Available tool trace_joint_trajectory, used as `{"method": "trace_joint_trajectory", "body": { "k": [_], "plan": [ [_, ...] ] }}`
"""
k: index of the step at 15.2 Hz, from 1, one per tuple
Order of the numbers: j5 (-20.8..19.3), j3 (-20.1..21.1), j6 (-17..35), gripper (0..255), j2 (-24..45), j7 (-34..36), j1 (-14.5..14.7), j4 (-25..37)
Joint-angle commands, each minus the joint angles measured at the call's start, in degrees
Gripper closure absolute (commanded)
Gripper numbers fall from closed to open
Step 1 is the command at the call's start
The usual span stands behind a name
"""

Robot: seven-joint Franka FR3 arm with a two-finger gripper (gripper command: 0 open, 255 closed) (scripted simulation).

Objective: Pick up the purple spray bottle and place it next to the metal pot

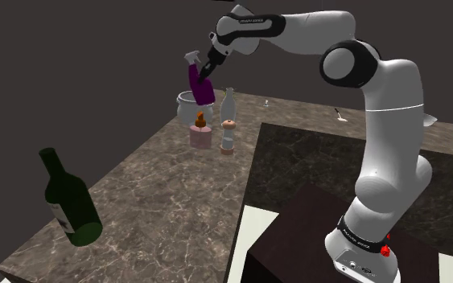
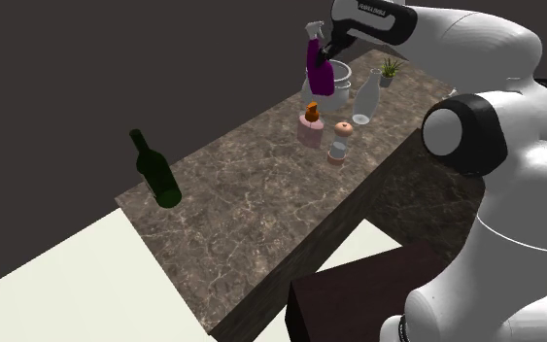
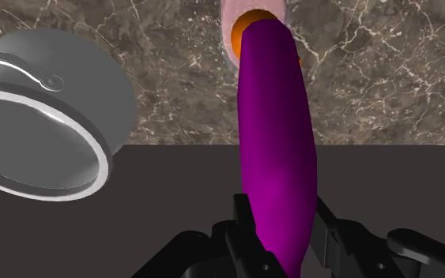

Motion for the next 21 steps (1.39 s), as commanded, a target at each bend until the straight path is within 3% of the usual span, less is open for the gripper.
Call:
{"method": "trace_joint_trajectory", "body": {
  "k": [1, 5, 21],
  "plan": [
    [-0.03, -0.38, -2.62, 255, 3.97, -1.28, -1.08, 6.10],
    [-0.54, -0.91, -7.93, 255, 12.38, -2.64, -2.39, 19.07],
    [1.55, -0.18, 4.50, 255, 11.10, -6.93, -3.29, 4.78]
  ]
}}
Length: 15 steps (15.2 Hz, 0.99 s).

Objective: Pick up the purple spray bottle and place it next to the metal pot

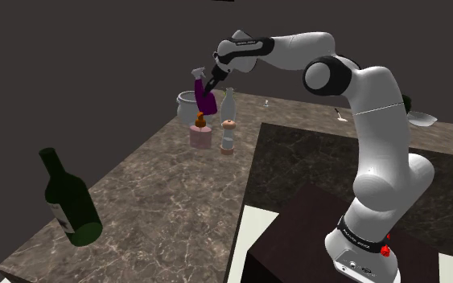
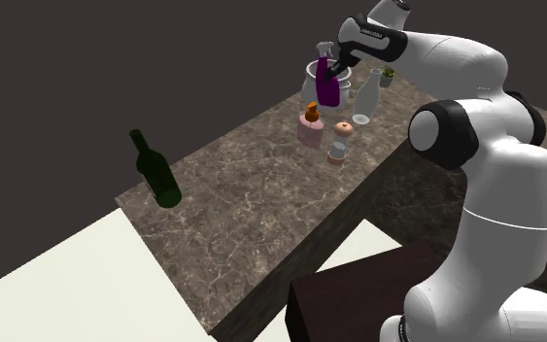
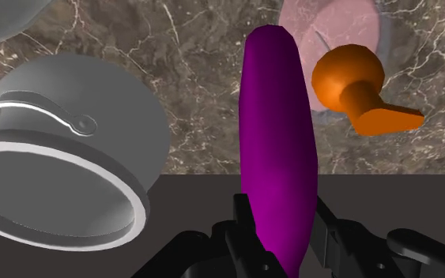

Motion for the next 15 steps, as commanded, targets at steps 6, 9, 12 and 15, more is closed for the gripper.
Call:
{"method": "trace_joint_trajectory", "body": {
  "k": [6, 9, 12, 15],
  "plan": [
    [0.82, 0.36, 4.55, 255, 1.01, -1.83, -0.31, -3.76],
    [1.14, 0.53, 6.38, 255, 1.59, -2.58, -0.40, -5.10],
    [1.46, 0.71, 8.14, 255, 2.28, -3.31, -0.49, -6.27],
    [1.77, 0.89, 9.84, 255, 3.07, -4.04, -0.58, -7.28]
  ]
}}
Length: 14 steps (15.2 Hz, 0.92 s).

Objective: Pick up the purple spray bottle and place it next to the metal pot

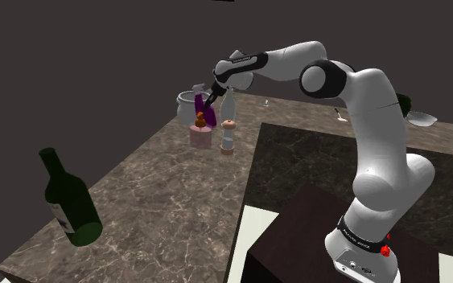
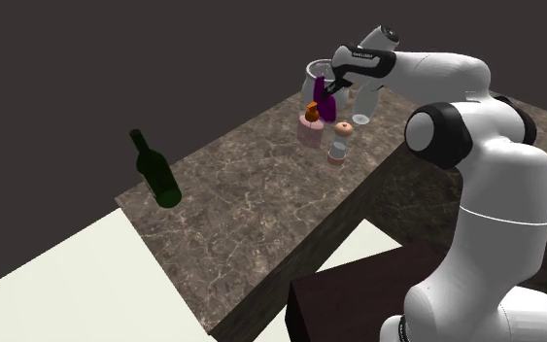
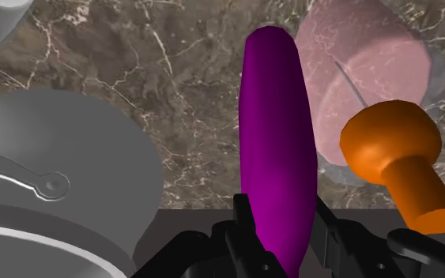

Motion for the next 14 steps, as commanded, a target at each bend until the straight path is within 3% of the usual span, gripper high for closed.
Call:
{"method": "trace_joint_trajectory", "body": {
  "k": [1, 14],
  "plan": [
    [0.23, 0.14, 1.16, 255, 0.50, -0.53, -0.09, -0.70],
    [1.34, 0.98, 7.51, 255, 4.89, -3.49, -0.41, -3.04]
  ]
}}
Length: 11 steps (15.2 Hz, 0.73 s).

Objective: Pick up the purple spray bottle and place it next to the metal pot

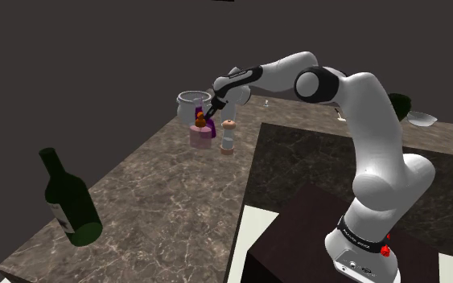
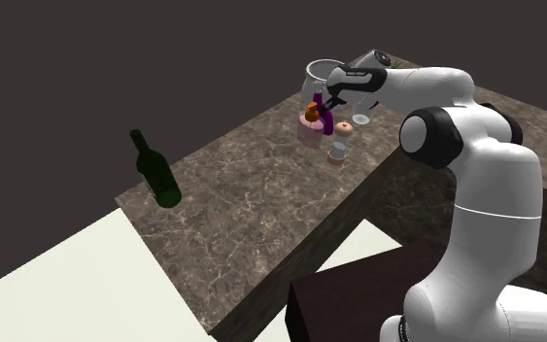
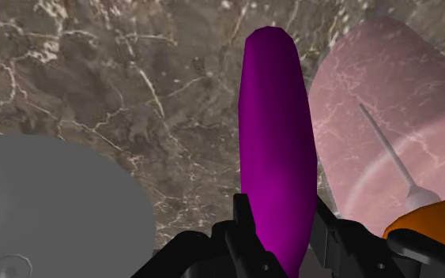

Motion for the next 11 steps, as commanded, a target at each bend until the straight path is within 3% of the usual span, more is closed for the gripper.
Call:
{"method": "trace_joint_trajectory", "body": {
  "k": [1, 6, 7, 11],
  "plan": [
    [0.00, 0.02, 0.31, 255, 0.32, -0.02, 0.11, 0.09],
    [0.00, 0.02, 0.31, 255, 0.32, -0.02, 0.11, 0.09],
    [0.00, 0.02, 0.31, 0, 0.31, -0.03, 0.11, 0.09],
    [0.01, 0.03, 0.36, 0, 0.35, -0.05, 0.11, 0.07]
  ]
}}
